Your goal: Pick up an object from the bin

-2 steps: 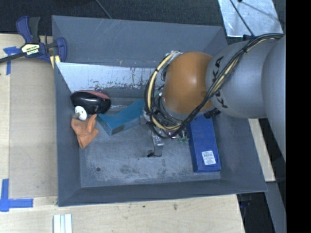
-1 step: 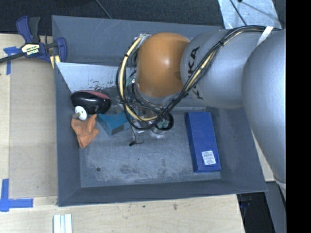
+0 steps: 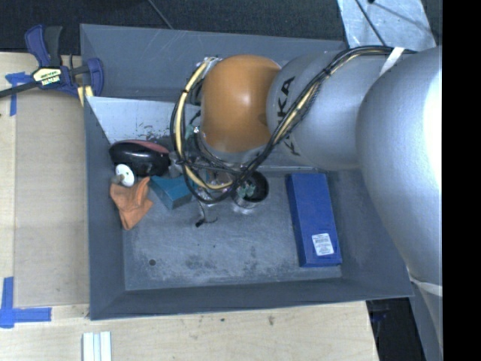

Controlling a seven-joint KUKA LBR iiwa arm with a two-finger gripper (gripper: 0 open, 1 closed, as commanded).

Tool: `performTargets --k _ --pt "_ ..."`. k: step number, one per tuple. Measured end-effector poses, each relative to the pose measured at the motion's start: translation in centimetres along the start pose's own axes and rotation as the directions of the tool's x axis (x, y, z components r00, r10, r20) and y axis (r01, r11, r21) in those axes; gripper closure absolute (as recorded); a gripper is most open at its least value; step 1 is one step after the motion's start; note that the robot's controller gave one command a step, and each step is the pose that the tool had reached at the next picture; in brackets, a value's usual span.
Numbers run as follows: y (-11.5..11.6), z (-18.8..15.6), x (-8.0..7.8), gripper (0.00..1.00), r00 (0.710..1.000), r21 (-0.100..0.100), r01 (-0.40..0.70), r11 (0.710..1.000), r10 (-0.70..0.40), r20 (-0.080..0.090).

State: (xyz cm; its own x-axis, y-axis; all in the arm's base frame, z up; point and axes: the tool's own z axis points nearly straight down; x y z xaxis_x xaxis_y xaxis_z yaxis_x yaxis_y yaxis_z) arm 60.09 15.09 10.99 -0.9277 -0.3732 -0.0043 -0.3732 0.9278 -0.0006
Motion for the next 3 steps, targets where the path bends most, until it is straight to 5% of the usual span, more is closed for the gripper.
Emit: performTargets --k 1,2,3 --pt "-2.90 4.22 -1.58 0.00 1.000 0.000 0.007 1.000 -0.007 -0.001" --pt "-2.18 3.76 -1.69 1.00 0.990 0.002 0.141 0.990 -0.141 0.006" --pt "-2.18 3.76 -1.69 1.00 0.990 0.002 0.141 0.990 -0.141 0.006"
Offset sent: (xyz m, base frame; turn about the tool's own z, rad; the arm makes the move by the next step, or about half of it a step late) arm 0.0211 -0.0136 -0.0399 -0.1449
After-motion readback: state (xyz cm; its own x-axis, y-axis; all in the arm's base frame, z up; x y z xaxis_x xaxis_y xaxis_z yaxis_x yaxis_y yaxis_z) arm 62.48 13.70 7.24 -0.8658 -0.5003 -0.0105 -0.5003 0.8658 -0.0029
